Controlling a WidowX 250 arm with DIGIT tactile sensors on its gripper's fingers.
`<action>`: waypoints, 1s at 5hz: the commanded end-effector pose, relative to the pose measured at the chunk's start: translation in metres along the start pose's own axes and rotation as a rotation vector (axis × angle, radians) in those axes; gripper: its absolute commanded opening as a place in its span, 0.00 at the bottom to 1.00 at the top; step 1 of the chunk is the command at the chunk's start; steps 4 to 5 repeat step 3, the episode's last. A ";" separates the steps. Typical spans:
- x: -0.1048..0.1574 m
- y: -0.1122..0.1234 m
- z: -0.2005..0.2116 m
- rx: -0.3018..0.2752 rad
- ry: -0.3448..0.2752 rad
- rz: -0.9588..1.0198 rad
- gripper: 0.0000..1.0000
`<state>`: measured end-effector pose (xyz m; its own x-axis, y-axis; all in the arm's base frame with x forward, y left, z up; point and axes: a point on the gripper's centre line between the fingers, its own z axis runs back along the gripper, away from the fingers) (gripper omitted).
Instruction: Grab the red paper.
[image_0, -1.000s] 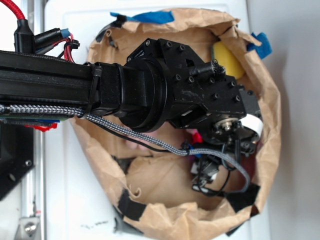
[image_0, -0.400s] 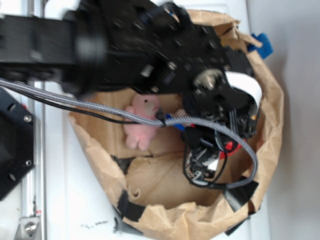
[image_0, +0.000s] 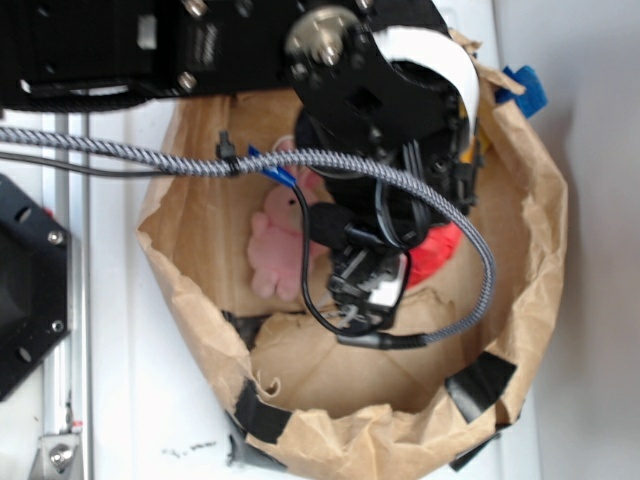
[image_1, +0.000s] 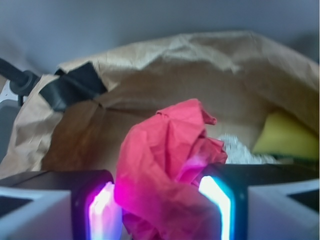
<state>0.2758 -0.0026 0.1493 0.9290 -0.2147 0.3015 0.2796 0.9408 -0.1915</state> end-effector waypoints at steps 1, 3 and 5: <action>-0.002 0.002 0.044 0.114 0.071 0.135 0.00; -0.004 0.002 0.048 0.158 0.053 0.152 0.00; -0.004 0.002 0.048 0.158 0.053 0.152 0.00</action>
